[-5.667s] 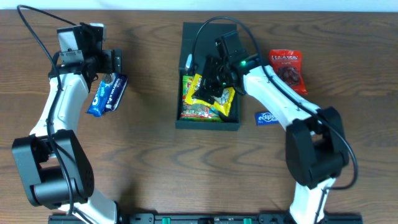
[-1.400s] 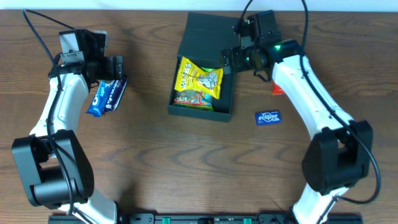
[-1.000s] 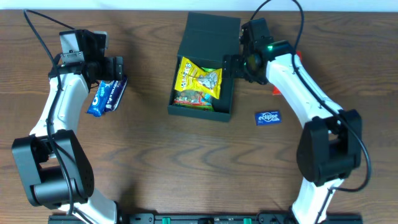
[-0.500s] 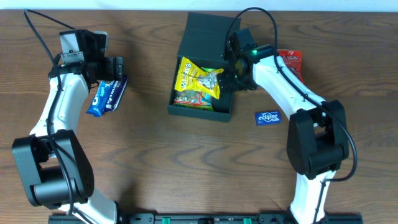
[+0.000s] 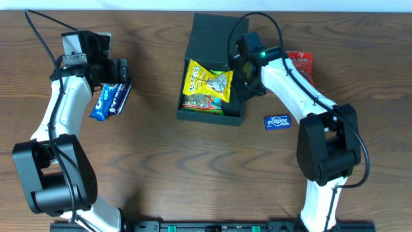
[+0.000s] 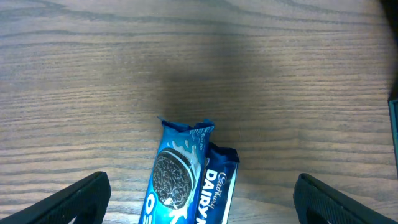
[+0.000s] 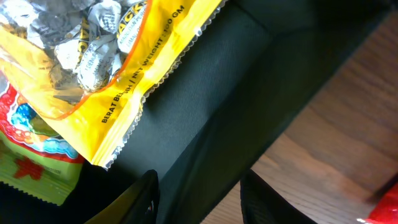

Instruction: Pack container

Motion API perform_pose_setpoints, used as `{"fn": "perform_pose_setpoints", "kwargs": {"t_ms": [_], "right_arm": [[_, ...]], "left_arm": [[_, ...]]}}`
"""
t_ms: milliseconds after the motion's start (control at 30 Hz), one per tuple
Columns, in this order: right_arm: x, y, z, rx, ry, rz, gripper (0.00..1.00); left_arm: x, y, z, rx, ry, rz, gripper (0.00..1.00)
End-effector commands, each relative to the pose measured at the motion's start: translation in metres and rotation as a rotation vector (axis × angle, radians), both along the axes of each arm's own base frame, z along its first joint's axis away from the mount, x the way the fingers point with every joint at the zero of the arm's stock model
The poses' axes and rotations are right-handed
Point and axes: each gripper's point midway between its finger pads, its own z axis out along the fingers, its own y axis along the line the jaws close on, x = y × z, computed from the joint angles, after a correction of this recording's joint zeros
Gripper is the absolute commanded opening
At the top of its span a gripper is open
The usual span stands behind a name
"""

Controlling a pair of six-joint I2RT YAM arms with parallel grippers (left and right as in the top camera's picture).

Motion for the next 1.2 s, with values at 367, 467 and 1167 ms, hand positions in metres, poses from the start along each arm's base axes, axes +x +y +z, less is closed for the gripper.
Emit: {"fn": "perform_pose_setpoints", "kwargs": {"t_ms": [367, 467, 1167], "right_arm": [[0.001, -0.009, -0.006, -0.079, -0.012, 0.18, 0.34], [0.002, -0.009, -0.005, -0.084, -0.019, 0.216, 0.39], [0.009, 0.017, 0.016, 0.111, -0.043, 0.023, 0.54]], "left_arm": [[0.005, 0.002, 0.024, 0.015, -0.054, -0.003, 0.95], [0.005, 0.002, 0.024, 0.015, -0.054, -0.003, 0.95], [0.002, 0.02, 0.019, 0.108, -0.03, 0.049, 0.95]]}}
